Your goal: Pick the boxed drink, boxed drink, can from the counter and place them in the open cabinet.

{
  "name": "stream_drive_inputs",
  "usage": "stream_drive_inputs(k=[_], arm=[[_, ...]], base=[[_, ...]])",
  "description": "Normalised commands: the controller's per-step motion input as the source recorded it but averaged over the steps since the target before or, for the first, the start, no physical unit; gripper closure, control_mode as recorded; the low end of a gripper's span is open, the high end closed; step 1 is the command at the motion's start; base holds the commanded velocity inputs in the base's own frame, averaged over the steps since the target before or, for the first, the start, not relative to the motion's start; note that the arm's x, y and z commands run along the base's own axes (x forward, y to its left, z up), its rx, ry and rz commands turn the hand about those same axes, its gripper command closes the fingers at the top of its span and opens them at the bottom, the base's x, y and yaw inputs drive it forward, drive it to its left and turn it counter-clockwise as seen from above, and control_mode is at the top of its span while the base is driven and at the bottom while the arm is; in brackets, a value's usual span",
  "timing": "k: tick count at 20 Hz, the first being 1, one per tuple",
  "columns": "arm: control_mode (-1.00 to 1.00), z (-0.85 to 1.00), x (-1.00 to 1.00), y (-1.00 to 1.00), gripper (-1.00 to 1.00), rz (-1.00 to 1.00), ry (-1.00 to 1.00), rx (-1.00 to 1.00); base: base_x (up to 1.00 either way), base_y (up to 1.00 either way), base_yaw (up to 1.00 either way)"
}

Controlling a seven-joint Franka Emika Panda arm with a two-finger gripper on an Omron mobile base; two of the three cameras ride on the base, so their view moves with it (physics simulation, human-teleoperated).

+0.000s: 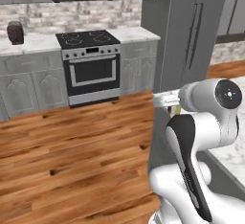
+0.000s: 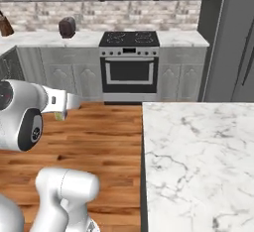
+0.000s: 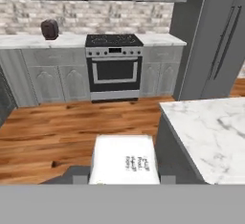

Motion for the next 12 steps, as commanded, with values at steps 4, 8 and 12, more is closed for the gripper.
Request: stream_drive_inputs(k=[4,8,12], arm=[[1.00,0.00,0.00,0.00,1.00,0.00,0.00,0.00],[1.00,0.00,0.00,0.00,1.00,0.00,0.00,0.00],[1.00,0.00,0.00,0.00,1.00,0.00,0.00,0.00]], base=[[-0.92,0.00,0.11],[-0.92,0.00,0.08],[-0.89,0.00,0.09]])
